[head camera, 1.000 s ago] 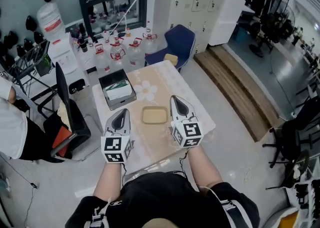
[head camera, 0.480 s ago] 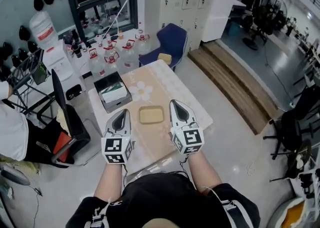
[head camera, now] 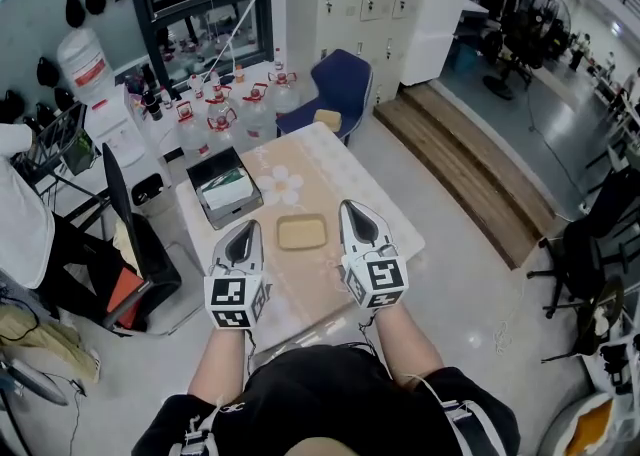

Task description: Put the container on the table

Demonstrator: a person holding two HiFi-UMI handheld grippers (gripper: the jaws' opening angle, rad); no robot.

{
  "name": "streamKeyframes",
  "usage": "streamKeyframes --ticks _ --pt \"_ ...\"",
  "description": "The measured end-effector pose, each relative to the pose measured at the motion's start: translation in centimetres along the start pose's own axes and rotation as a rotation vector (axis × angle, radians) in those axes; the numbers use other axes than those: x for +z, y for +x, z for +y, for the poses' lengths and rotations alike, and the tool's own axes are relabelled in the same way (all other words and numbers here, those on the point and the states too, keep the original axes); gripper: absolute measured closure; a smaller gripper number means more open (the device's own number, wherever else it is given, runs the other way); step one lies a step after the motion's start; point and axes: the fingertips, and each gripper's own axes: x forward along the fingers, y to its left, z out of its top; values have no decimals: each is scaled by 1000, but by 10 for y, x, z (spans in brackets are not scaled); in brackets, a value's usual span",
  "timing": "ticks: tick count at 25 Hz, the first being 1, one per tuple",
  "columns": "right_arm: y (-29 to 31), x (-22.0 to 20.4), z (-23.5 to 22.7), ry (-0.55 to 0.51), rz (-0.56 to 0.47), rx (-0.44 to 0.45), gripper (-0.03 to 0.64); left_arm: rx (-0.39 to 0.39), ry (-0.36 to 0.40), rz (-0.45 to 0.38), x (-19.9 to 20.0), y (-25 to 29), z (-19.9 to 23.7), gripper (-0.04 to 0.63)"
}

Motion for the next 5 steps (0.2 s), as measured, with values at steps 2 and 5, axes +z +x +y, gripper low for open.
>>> streamKeyframes --ticks 2,5 --pt "-1 0 -1 2 1 4 604 0 3 1 0 0 -2 583" --pt "-3 -1 -1 5 2 13 604 3 4 0 1 0 -5 584"
